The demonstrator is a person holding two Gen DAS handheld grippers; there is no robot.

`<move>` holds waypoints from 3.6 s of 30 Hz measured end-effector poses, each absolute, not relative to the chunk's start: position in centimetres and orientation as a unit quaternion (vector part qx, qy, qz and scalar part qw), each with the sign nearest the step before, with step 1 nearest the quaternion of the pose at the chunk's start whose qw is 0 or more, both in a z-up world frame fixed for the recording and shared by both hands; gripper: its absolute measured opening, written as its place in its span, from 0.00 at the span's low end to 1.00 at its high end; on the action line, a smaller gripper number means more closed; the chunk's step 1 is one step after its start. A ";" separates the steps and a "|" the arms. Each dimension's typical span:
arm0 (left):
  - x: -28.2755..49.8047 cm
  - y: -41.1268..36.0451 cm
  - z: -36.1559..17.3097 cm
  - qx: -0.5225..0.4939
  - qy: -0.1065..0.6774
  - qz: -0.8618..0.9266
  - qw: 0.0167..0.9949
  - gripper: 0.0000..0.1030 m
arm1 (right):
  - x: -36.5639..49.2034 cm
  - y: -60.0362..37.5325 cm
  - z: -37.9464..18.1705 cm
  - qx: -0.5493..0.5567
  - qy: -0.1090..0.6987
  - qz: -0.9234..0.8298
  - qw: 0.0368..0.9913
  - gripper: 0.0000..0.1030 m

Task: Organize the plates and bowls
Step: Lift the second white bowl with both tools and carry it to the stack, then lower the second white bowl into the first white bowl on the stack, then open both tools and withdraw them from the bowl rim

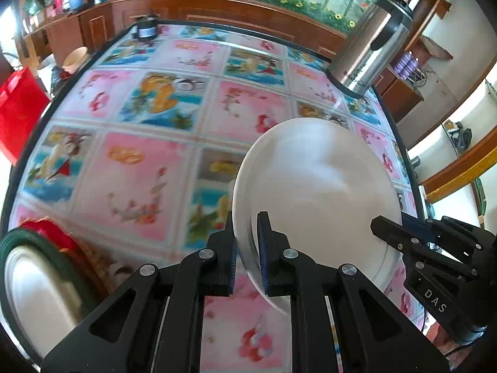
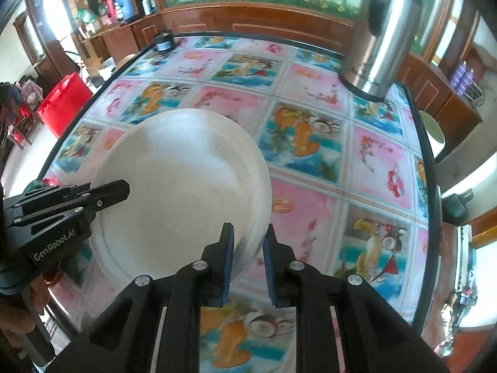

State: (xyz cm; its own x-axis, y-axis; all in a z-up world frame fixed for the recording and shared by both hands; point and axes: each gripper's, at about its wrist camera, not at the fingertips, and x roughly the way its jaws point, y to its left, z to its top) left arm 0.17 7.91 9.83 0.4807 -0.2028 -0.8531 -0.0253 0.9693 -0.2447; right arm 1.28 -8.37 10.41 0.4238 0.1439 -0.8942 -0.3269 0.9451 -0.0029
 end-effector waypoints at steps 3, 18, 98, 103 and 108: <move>-1.3 9.8 10.2 -0.120 0.503 -0.044 0.855 0.11 | 0.1 -6.4 10.7 -0.096 0.513 0.152 0.839 0.19; -6.9 18.7 12.0 -0.151 0.485 -0.006 0.861 0.11 | -3.5 2.0 12.3 -0.142 0.490 0.216 0.833 0.20; -16.0 28.7 8.4 -0.116 0.453 0.128 0.874 0.12 | -8.5 15.0 9.0 -0.214 0.490 0.322 0.782 0.43; -16.1 28.6 8.3 -0.103 0.444 0.135 0.880 0.17 | -8.6 14.2 9.3 -0.200 0.482 0.317 0.791 0.51; -16.4 28.6 8.3 -0.114 0.431 0.126 0.886 0.28 | -8.8 13.2 9.7 -0.174 0.469 0.316 0.806 0.72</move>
State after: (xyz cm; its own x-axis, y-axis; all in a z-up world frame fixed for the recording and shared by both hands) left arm -16.41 28.56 8.27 0.5964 0.1259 -0.7927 -0.3225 0.9420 -0.0930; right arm -8.82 13.19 9.71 0.3596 0.3464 -0.8664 -0.6723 0.7401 0.0169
